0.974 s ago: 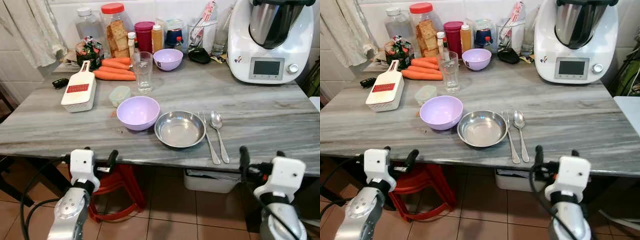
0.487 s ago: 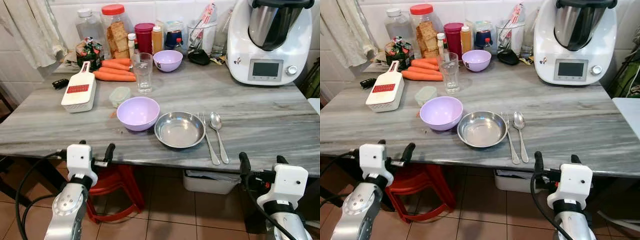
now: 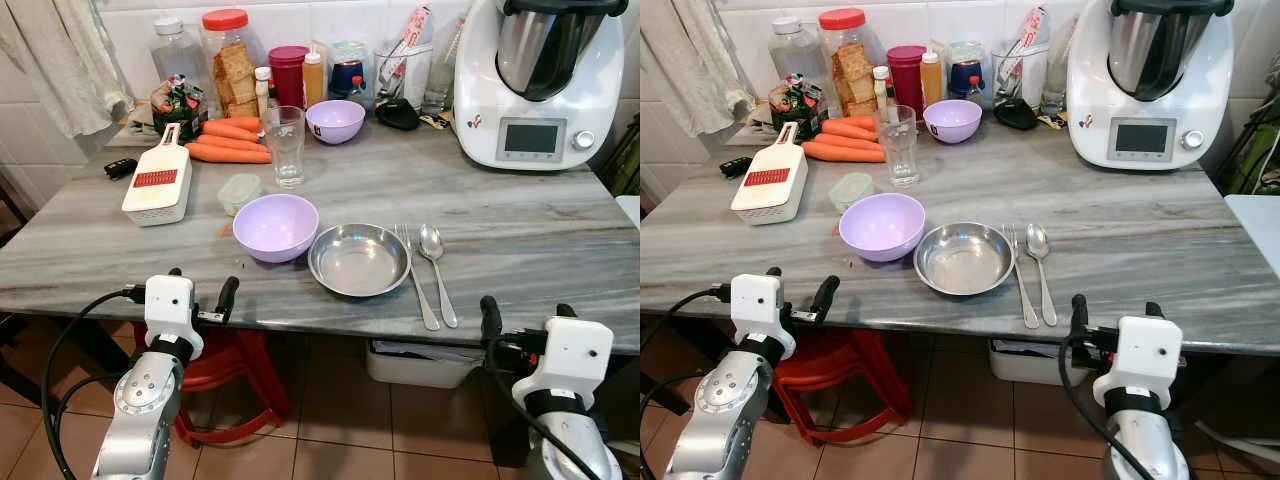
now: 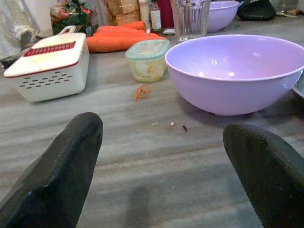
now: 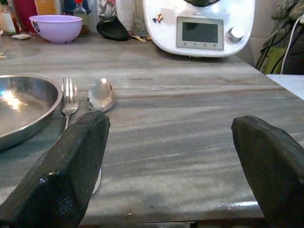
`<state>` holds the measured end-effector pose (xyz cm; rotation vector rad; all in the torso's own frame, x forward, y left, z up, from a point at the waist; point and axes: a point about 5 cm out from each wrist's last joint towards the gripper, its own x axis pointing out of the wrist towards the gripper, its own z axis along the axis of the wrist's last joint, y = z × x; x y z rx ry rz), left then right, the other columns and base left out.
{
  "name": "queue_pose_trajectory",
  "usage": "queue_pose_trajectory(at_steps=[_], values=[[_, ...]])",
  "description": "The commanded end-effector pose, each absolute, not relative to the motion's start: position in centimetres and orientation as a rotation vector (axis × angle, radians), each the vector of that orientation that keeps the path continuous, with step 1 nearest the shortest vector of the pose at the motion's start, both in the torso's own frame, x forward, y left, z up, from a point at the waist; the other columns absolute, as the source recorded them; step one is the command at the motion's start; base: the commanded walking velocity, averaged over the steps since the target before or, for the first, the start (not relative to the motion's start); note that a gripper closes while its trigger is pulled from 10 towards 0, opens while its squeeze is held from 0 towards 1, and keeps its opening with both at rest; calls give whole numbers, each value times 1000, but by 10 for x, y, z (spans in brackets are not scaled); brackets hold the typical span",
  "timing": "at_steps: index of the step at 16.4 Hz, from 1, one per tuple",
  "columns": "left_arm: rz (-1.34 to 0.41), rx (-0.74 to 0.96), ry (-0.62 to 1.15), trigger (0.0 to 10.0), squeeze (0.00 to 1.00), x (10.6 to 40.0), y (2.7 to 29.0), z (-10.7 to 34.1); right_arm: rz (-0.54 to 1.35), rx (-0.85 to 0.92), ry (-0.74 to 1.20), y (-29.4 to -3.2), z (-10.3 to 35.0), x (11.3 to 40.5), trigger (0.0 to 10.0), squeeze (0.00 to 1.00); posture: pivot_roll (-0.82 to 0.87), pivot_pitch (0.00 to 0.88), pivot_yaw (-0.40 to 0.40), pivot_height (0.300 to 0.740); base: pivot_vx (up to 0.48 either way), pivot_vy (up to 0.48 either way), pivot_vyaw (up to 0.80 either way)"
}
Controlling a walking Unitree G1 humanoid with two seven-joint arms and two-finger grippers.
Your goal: Setting the table
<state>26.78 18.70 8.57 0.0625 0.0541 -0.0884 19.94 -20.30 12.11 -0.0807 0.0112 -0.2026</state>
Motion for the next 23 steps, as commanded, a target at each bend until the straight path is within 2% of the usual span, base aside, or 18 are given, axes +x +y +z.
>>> queue_pose_trajectory(at_steps=[1, 9, 12, 17, 23], values=[[-85, 77, 61, 10000, 0, 271, 188, 86, -211, -52, 11, -206, 121, 200, 10000, 0, -56, 0, 90, 740, 0, 0, 0], [-100, 83, 59, 10000, 0, 274, 182, 88, -220, -114, -28, -201, 122, 206, 10000, 0, -59, 0, 92, 740, -265, 0, 0], [-103, 84, 61, 10000, 0, 275, 183, 88, -143, -18, -16, -196, 121, 203, 10000, 0, -58, 0, 91, 740, -303, 0, 0], [-112, 82, 63, 10000, 0, 276, 180, 87, -169, -114, -16, -196, 118, 207, 10000, 0, -60, 0, 92, 740, -304, 0, 0], [-121, 83, 64, 10000, 0, 277, 179, 86, -191, -33, 9, -198, 116, 206, 10000, 0, -62, 0, 93, 740, -308, 0, 0]])
